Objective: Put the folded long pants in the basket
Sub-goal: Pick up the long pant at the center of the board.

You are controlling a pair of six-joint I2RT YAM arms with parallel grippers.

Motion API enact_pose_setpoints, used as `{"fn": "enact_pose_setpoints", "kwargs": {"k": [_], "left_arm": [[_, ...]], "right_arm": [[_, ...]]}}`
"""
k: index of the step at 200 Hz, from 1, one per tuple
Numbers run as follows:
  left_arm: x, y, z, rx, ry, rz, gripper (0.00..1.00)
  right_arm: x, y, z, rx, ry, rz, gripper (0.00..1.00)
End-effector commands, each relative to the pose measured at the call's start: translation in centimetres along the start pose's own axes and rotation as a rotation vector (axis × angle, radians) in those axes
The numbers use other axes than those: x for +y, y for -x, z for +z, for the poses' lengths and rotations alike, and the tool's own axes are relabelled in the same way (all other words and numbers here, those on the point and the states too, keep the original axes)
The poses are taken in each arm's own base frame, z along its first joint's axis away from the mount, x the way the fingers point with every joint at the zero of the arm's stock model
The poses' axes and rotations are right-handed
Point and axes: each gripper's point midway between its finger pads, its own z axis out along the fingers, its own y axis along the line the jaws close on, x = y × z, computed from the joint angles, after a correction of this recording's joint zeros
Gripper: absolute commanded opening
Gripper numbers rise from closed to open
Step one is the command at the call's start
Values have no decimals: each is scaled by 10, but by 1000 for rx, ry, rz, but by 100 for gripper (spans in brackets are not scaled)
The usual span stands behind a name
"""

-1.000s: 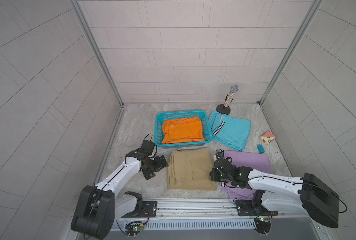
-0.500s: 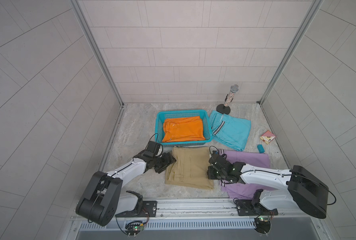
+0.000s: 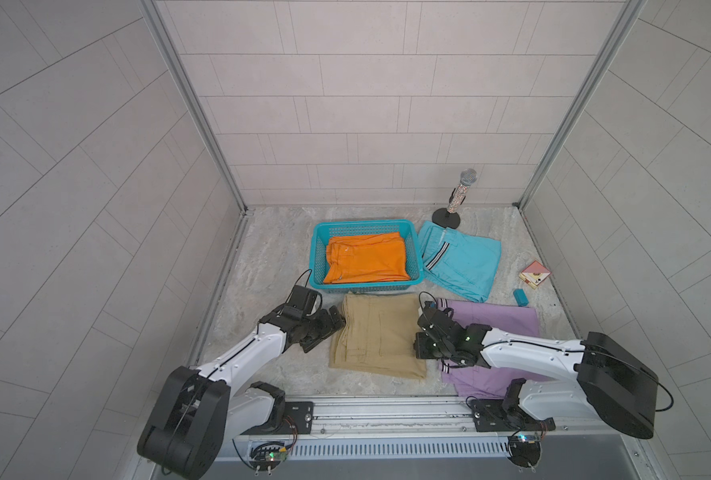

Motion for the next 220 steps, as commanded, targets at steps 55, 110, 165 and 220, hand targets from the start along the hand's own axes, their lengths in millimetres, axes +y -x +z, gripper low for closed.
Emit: {"fn": "enact_pose_setpoints", "kwargs": {"k": [55, 110, 165, 220], "left_arm": [[-23, -6, -8, -19, -189, 4, 100], [-20, 3, -32, -133, -158, 17, 100], [7, -3, 5, -34, -32, 50, 100], [-2, -1, 14, 4, -60, 71, 8]], "right_arm": [[-2, -8, 13, 39, -4, -16, 0], [-6, -12, 20, 54, -16, -17, 0], [-2, -10, 19, 51, -3, -20, 0], [5, -7, 13, 50, 9, -38, 0]]}}
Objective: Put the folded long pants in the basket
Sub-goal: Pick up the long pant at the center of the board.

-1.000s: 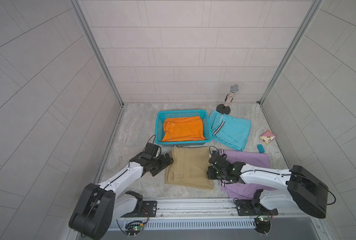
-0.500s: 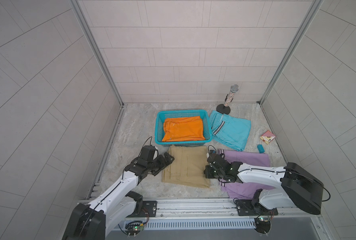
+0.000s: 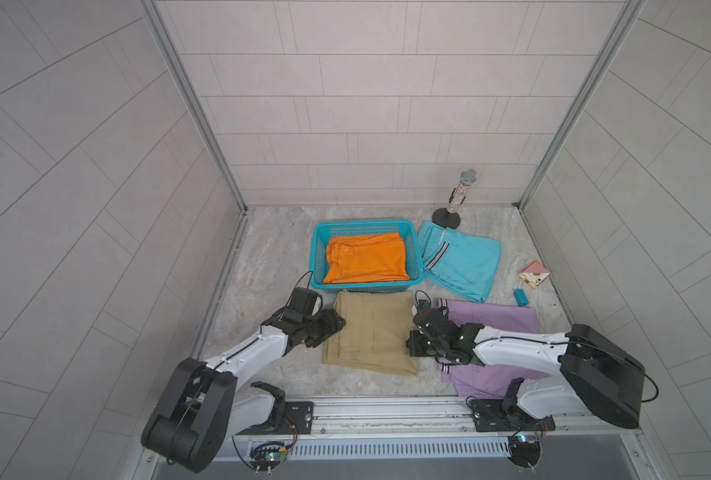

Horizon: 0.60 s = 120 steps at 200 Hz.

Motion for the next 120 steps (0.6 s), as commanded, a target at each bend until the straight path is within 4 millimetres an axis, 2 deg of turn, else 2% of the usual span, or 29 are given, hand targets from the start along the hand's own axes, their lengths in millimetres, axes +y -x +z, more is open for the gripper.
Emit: {"fn": "enact_pose_setpoints", "kwargs": {"k": [1, 6, 28, 52, 56, 91, 120], "left_arm": [[1, -6, -2, 22, 5, 20, 6], [-2, -6, -6, 23, 1, 20, 0], [-18, -4, -29, -2, -29, 24, 0], [-43, -1, -70, -53, -67, 29, 0], [-48, 0, -77, -60, -75, 28, 0], [-94, 7, -138, -128, -165, 71, 0], [-132, 24, -172, -165, -206, 144, 0]], "right_arm": [[-11, -13, -1, 56, -52, -25, 0], [-11, -13, -3, 56, -50, -29, 0], [-1, -7, -18, 33, -40, -52, 0], [15, -2, -46, -5, -31, -96, 0], [25, 4, -56, -26, -12, -102, 0], [56, 24, -123, -130, 44, -151, 0], [75, 52, -179, -246, 93, -190, 0]]}}
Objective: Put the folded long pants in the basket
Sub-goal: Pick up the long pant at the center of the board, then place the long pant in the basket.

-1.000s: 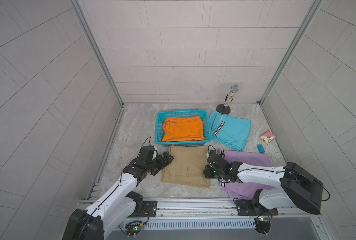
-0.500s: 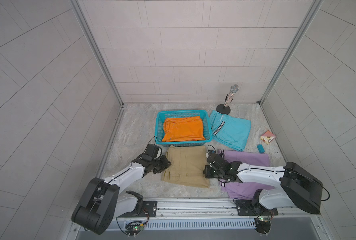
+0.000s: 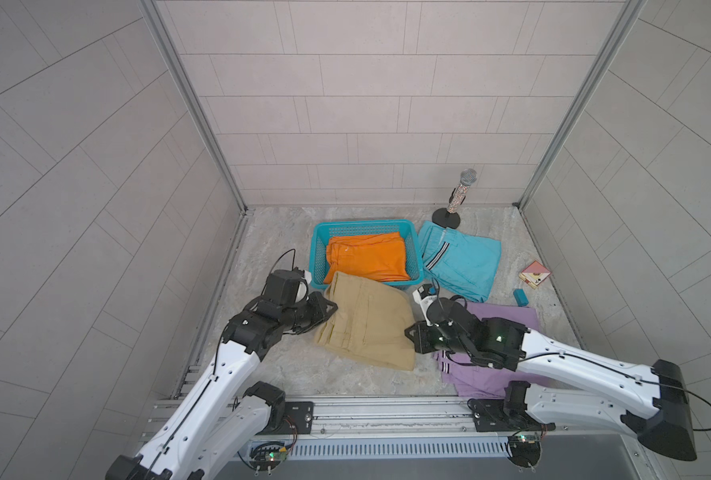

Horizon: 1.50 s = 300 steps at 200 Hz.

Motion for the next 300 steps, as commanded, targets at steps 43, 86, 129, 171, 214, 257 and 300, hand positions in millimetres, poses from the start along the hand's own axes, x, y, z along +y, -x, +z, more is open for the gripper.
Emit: {"fn": "enact_pose_setpoints", "kwargs": {"k": [43, 86, 129, 171, 214, 257, 300], "left_arm": [[-75, 66, -25, -79, -22, 133, 0], [-78, 128, 11, -85, 22, 139, 0], [-50, 170, 60, -79, 69, 101, 0], [-7, 192, 110, -48, 133, 89, 0], [4, 203, 116, -37, 137, 48, 0], [-19, 210, 86, -133, 96, 65, 0], [-35, 229, 97, -136, 45, 96, 0]], "right_arm": [[0, 87, -67, -118, -66, -55, 0], [-22, 159, -45, -137, -66, 29, 0], [-53, 212, 19, -92, -111, 68, 0], [-87, 220, 94, 12, -191, 76, 0], [-90, 221, 102, 43, -211, 60, 0], [-68, 238, 63, -61, -180, 33, 0], [-69, 260, 63, -70, -215, 12, 0]]}}
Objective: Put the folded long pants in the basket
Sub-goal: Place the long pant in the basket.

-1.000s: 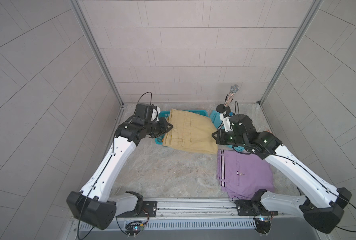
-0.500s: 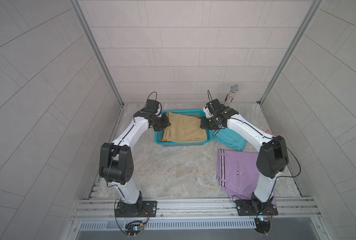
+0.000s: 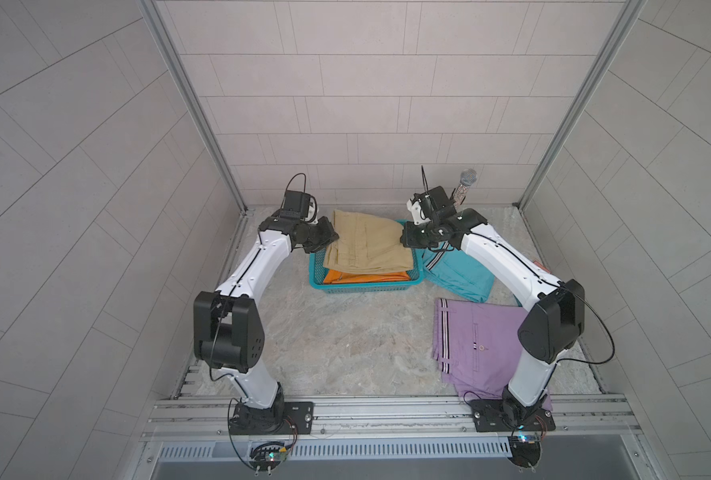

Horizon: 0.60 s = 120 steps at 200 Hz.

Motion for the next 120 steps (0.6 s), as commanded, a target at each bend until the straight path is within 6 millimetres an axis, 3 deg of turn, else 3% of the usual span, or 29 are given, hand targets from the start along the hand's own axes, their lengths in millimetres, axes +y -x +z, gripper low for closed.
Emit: {"fn": "enact_pose_setpoints", "kwargs": {"k": [1, 16, 30, 65, 86, 120], "left_arm": [[-15, 26, 1, -71, -54, 44, 0], [-7, 31, 13, -84, -38, 57, 0], [14, 26, 32, -65, 2, 40, 0], [72, -16, 84, 68, 99, -91, 0], [89, -33, 93, 149, 158, -119, 0], [97, -43, 85, 162, 199, -149, 0]], "right_arm": [[-7, 14, -1, -23, -48, -21, 0], [-14, 9, 17, -3, -66, -22, 0], [-26, -6, 41, 39, -89, -14, 0], [-60, -61, 94, 180, -137, 8, 0], [-70, -80, 100, 216, -159, 7, 0], [-74, -90, 90, 222, -169, -2, 0]]}}
